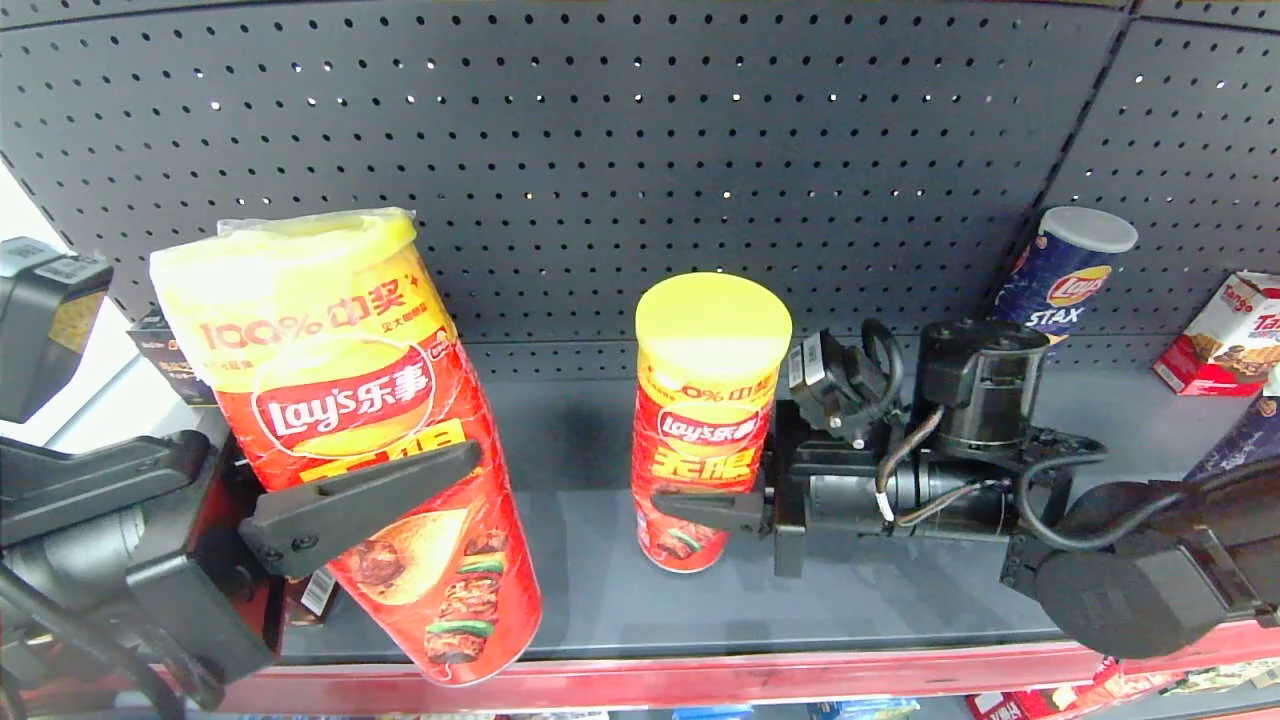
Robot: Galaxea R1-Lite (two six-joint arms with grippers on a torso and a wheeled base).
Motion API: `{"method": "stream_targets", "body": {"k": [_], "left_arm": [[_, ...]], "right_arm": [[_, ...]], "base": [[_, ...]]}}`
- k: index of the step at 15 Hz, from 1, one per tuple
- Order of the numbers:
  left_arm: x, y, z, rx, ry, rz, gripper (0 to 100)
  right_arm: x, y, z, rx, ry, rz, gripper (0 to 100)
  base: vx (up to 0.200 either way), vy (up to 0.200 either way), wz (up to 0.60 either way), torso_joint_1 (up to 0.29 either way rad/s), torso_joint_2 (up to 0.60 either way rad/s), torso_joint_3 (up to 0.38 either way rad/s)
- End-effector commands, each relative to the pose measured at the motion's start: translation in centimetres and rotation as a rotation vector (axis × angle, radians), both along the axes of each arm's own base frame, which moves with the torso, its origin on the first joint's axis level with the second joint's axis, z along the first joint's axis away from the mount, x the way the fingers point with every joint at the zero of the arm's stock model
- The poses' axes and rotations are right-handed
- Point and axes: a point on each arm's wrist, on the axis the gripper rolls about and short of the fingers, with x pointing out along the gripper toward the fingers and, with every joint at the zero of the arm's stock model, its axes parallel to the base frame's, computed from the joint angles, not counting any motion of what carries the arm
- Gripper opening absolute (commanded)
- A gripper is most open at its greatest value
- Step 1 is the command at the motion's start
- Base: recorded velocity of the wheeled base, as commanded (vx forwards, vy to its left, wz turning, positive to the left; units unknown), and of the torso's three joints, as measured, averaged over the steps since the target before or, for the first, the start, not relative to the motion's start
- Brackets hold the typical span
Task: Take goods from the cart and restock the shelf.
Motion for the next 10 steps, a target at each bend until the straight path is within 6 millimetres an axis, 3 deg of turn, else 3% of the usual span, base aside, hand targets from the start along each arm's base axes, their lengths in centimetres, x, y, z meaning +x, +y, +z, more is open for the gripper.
{"method": "stream_targets", "body": {"k": [1,10], "left_arm": [[0.0,0.0,0.0,-0.001,-0.001,0.002,0],[-0.1,0.0,0.1,-0.006,0.004,0.001,0]], "right_arm": [[-1.0,-0.1,-0.7,-0.015,0.019,0.015,0],[-0.2,0.3,-3.4,-0.046,0.058,0.011,0]], "base": [[0.000,0.000,0.00,0.000,0.00,0.000],[0.000,0.000,0.00,0.000,0.00,0.000]]}}
